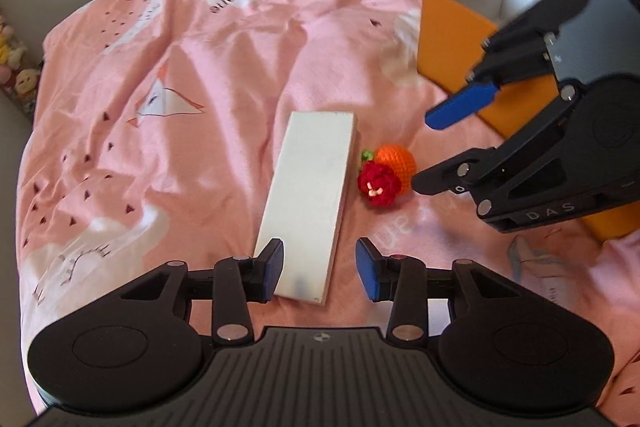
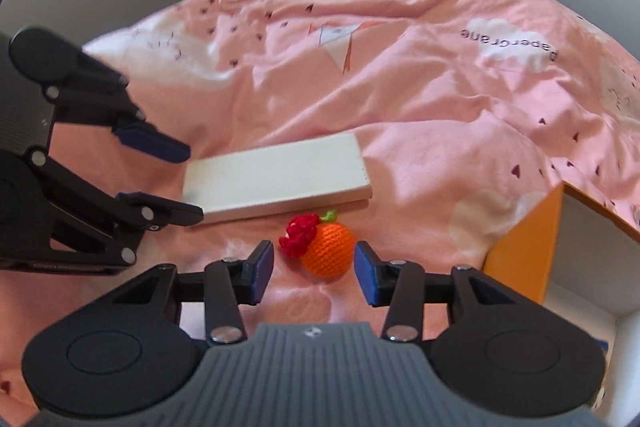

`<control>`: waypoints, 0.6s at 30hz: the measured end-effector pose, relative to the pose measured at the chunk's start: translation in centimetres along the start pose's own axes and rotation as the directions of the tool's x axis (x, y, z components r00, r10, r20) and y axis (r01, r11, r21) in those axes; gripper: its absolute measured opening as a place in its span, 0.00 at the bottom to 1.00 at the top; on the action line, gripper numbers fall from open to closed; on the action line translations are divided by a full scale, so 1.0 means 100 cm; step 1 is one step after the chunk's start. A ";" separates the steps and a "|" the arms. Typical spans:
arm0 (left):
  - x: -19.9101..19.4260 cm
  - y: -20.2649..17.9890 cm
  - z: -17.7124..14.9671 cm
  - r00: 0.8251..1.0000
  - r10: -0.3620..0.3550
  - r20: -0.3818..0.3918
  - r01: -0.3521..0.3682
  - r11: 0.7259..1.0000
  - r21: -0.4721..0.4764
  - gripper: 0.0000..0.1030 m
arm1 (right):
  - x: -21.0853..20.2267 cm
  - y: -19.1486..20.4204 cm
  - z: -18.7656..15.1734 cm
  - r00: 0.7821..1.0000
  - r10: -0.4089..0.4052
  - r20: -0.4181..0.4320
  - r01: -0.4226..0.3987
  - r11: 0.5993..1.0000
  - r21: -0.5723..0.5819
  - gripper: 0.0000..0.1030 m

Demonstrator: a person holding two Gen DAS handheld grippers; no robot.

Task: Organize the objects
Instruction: 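Reach the left tool to the white glasses box while the right reaches the crocheted strawberry, then grasp the white glasses box with the left tool while the right grasps the crocheted strawberry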

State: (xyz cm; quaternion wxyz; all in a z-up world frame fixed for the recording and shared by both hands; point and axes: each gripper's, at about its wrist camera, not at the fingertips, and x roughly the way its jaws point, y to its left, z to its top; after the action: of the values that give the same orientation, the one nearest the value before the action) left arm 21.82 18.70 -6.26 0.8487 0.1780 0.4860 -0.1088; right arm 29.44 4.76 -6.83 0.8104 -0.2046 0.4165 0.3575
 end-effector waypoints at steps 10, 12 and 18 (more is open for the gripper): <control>0.042 0.000 0.002 1.000 -0.024 -0.018 0.026 0.996 0.088 0.58 | 0.040 0.003 0.011 0.994 0.029 -0.104 -0.046 0.985 -0.169 0.47; 0.046 0.001 0.005 0.999 -0.026 -0.026 0.028 0.996 0.087 0.61 | 0.047 0.004 0.012 0.995 0.005 -0.101 -0.025 0.980 -0.196 0.48; 0.061 -0.002 0.012 0.999 0.027 -0.039 -0.021 0.990 0.143 0.63 | 0.064 -0.005 0.013 0.993 -0.027 -0.117 0.009 0.988 -0.155 0.47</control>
State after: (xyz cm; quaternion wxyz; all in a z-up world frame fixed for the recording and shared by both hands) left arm 25.80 17.93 -11.02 0.8249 0.2462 0.4922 -0.1292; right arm 33.07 7.89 -11.33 0.7692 -0.2912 0.4332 0.3686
